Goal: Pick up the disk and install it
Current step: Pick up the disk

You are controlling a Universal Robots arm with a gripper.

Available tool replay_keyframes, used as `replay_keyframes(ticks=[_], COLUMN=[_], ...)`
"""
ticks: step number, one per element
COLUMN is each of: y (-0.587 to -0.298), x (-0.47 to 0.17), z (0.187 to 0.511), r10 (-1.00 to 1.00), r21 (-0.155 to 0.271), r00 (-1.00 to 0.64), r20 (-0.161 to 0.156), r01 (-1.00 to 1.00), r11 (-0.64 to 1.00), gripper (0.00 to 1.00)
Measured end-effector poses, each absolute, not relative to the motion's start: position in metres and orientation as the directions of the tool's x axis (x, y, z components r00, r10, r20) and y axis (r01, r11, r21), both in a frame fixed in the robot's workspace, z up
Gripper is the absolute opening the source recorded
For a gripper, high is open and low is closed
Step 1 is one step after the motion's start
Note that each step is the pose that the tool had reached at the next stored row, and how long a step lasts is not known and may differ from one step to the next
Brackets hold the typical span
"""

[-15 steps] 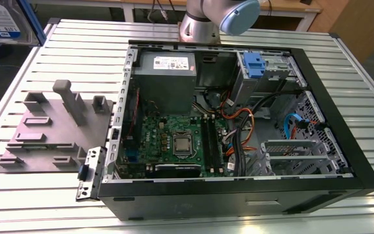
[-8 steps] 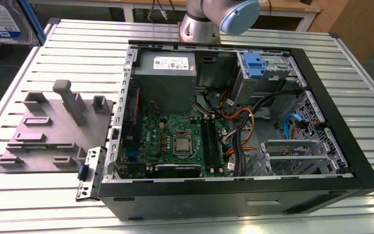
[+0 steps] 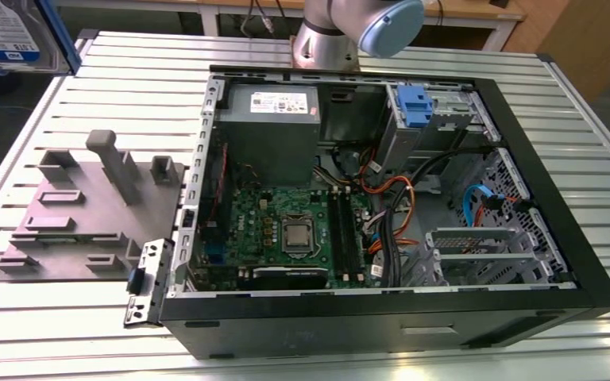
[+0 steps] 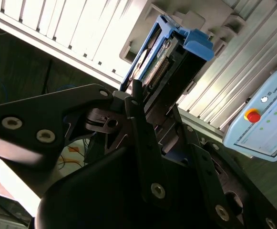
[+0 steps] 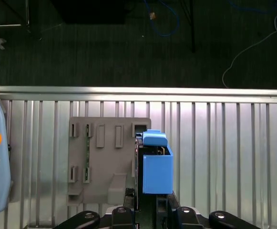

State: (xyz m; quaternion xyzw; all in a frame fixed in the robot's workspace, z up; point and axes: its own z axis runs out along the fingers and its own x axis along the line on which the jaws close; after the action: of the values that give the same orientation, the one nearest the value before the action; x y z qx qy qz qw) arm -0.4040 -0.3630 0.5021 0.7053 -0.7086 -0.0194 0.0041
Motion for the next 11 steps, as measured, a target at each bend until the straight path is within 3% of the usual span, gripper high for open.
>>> replay_keyframes(ticks=[11], y=[-0.363], x=[-0.388], z=[0.502], r10=[-1.000], r21=[0.033], r00=[-0.005], r20=[-0.022], r01=[-0.999], r11=[0.004], gripper=[0.35])
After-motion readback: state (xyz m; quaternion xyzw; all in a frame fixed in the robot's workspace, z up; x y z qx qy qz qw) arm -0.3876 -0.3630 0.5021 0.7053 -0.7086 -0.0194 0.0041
